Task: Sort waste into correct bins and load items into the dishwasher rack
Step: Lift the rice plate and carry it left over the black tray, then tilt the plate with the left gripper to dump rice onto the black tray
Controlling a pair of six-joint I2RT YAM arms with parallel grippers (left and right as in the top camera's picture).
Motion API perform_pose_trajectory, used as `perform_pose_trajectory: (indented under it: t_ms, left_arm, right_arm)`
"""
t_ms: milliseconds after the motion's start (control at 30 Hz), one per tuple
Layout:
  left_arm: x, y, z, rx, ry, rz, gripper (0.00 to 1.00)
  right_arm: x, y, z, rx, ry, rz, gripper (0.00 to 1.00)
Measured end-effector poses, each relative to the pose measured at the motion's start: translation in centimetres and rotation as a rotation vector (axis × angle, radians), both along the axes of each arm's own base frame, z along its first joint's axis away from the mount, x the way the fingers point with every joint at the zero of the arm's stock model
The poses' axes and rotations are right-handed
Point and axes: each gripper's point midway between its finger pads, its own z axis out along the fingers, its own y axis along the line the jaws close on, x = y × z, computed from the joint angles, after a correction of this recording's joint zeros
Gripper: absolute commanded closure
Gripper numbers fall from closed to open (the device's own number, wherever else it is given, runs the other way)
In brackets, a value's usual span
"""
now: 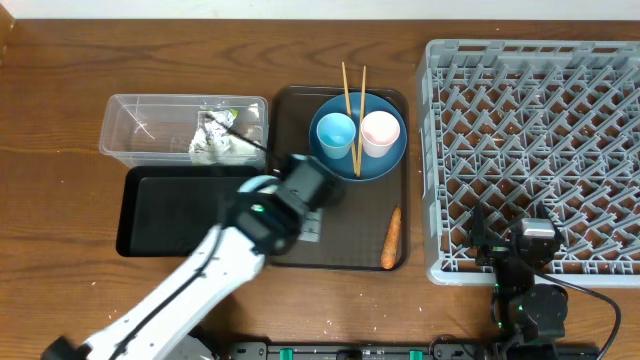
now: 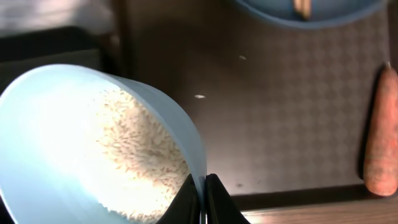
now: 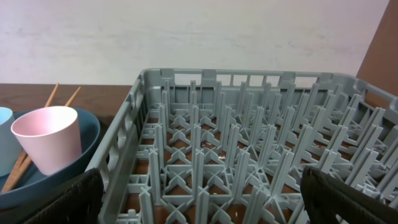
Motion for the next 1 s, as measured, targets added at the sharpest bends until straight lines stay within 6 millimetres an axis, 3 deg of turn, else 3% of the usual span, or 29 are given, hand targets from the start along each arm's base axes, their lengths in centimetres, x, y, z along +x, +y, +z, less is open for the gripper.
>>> perform_pose_trajectory:
  t_ms: [233,433,633,1000]
  left_arm:
    - [1.9,4.6,2.5,-0.143,-0.019,0.102,0.94]
    - [3.1,8.4,3.3,-0.307,-0.001,0.159,0.94]
    - [3.5,10.6,4.7,-0.496,-0.027,0.140,0.94]
    - [2.4,14.0,7.4,-0.735,-0.124,0.129,0.94]
  right_arm:
    - [0.0,0.0,0.0,0.000,0.000,0.000,0.01]
    - [0.0,0.0,0.0,0.000,0.000,0.000,0.01]
    - [0.0,0.0,0.0,0.000,0.000,0.000,0.01]
    - [0.0,0.0,0.0,0.000,0.000,0.000,0.01]
